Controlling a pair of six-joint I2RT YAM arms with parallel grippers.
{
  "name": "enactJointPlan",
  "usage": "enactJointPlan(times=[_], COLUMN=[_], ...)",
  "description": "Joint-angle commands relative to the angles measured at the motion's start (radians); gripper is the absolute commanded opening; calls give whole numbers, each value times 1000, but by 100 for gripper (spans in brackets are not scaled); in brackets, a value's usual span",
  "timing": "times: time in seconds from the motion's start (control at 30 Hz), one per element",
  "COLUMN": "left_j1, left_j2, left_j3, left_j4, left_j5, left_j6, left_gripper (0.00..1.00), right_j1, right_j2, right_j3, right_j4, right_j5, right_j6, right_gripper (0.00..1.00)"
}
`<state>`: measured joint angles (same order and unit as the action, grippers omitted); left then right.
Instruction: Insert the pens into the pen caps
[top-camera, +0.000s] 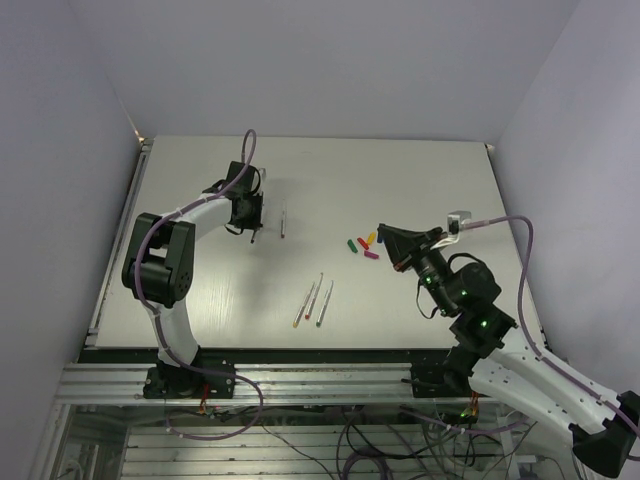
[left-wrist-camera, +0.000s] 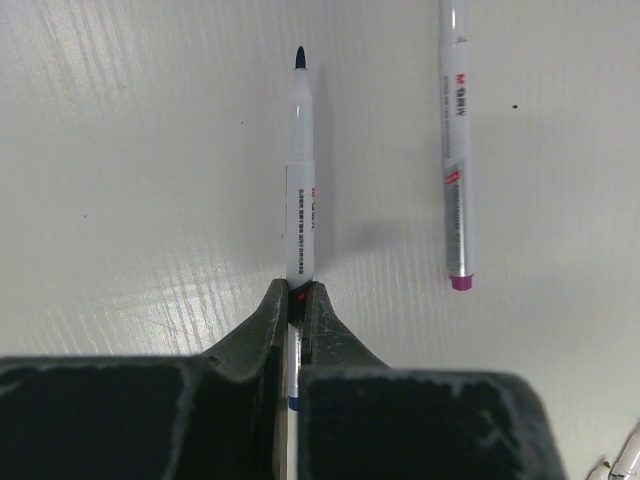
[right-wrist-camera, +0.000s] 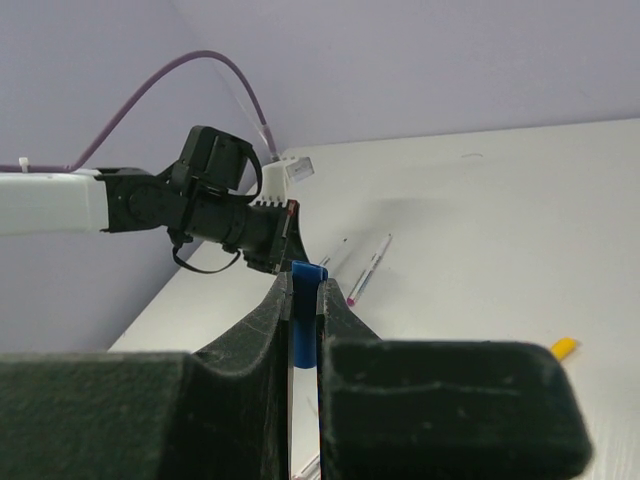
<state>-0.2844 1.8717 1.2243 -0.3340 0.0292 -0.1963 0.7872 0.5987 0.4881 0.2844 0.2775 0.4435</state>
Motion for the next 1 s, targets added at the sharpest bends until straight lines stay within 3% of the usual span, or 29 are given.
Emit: enactJointPlan(times=[0.0, 0.67, 0.97], left_j1=[-6, -6, -6], left_j2=[-31, -248, -244], left_j3=[-1, -62, -88], left_j4=[17, 51, 52], left_j5=[-20, -35, -42], left_j6=[-10, -34, -35], left_gripper=[7, 7, 7], right_j1=[6, 6, 6], right_j2=[10, 69, 85], right_j3=[36, 126, 131], right_j4=[15, -18, -8], right_j5=[2, 77, 83], right_j6=[-24, -49, -33], right_gripper=[0, 0, 0])
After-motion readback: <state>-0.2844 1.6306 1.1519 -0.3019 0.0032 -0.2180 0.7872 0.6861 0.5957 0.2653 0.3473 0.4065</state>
